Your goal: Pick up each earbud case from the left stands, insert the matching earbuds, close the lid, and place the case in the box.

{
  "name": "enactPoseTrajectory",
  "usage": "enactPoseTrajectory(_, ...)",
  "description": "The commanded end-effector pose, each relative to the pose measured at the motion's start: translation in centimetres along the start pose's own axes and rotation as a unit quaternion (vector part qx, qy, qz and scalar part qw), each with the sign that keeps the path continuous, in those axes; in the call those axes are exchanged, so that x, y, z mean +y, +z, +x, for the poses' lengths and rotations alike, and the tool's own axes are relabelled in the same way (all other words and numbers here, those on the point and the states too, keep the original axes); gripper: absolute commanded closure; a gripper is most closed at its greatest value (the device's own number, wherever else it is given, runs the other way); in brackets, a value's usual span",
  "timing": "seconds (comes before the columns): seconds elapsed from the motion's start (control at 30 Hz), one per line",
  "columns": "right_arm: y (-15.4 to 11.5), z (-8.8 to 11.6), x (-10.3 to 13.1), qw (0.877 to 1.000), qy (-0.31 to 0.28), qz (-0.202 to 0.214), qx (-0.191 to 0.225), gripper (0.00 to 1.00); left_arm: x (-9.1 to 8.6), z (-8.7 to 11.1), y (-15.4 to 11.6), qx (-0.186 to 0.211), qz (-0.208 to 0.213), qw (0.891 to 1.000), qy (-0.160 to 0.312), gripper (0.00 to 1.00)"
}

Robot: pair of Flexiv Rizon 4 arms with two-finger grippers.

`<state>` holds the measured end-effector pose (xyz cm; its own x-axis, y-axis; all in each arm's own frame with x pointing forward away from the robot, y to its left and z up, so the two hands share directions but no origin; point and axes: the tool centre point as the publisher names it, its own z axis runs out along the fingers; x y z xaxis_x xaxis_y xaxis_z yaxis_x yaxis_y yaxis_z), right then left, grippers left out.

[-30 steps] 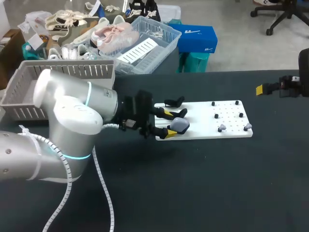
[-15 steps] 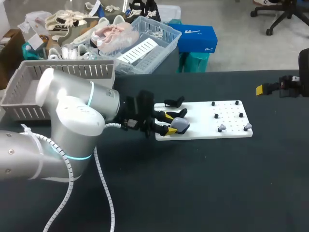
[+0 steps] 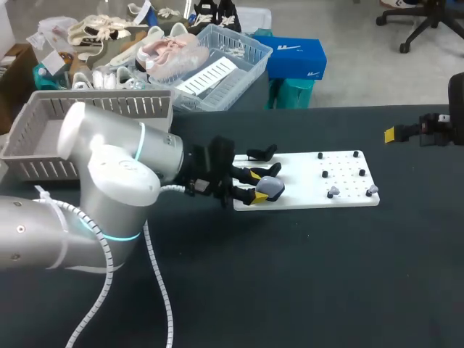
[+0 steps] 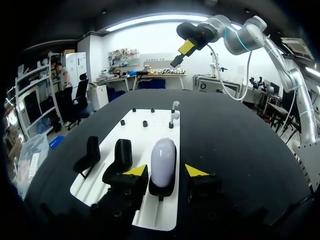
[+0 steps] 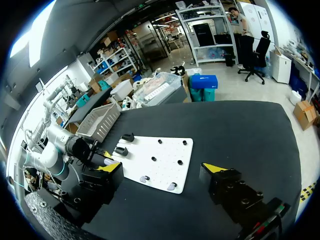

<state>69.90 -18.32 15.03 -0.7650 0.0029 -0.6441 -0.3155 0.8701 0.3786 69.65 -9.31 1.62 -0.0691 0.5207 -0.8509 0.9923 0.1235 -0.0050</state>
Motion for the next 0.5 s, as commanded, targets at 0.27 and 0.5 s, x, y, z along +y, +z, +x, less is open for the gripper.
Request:
enactPoseTrajectory(0.27,0.06,0.0,-0.08,1.0,-0.001,-0.001,0.0,0.0,0.56,-0.18,0.45,0.003,0.001,1.0,-0.008,0.89)
enactPoseTrajectory(0.5,0.06,0.0,-0.08,1.0,-0.001,-0.001,0.0,0.0,0.56,-0.14,0.36,0.005,0.0,1.0,-0.008,0.8)
